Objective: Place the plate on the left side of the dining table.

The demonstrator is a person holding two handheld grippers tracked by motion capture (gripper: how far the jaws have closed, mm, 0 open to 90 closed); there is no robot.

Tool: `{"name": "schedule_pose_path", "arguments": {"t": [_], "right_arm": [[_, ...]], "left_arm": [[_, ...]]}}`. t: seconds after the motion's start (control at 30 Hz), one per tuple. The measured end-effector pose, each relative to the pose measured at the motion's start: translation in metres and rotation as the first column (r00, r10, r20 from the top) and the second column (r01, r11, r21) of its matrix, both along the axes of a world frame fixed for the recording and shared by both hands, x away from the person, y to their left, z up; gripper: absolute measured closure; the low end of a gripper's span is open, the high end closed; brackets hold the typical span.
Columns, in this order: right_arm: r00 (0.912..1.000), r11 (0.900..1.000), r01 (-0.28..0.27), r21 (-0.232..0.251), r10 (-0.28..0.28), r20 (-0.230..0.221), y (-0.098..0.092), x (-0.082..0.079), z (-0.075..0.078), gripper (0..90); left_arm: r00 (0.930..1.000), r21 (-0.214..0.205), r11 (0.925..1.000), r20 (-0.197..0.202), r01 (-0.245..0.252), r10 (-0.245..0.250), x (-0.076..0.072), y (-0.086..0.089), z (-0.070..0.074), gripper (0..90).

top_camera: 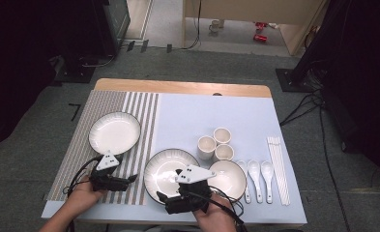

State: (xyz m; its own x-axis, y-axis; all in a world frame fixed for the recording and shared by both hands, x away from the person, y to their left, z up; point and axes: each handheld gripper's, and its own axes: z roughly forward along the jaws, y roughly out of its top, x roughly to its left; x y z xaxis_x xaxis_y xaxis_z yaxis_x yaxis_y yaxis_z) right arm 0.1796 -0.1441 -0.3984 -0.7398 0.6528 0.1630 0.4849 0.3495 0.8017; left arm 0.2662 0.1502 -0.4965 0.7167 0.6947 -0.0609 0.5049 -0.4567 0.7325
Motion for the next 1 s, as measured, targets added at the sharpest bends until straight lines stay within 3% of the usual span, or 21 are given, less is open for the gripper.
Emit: {"name": "schedule_pose_path", "arguments": {"t": [0.23,0.47,0.7,1.0], "right_arm": [[1.0000,0.9999,-0.009,0.009,0.009,0.003,-0.008,0.008,0.012,16.4],[0.9998,0.9969,-0.020,0.076,0.020,0.002,-0.022,0.020,0.024,14.6],[0.9979,0.9938,-0.062,0.092,0.060,0.023,-0.034,0.029,0.034,14.1],[0.9902,0.9889,-0.133,0.066,0.130,0.050,-0.045,0.041,0.041,14.1]], "left_arm": [[1.0000,0.004,1.0000,0.000,0.002,-0.002,0.000,0.000,0.000,13.8],[1.0000,0.005,1.0000,0.001,0.001,-0.001,0.000,0.000,0.000,13.8],[1.0000,0.005,1.0000,0.002,-0.001,0.001,0.000,0.000,0.000,13.8],[1.0000,0.003,1.0000,0.002,0.000,0.000,0.000,0.000,0.000,13.8]]}}
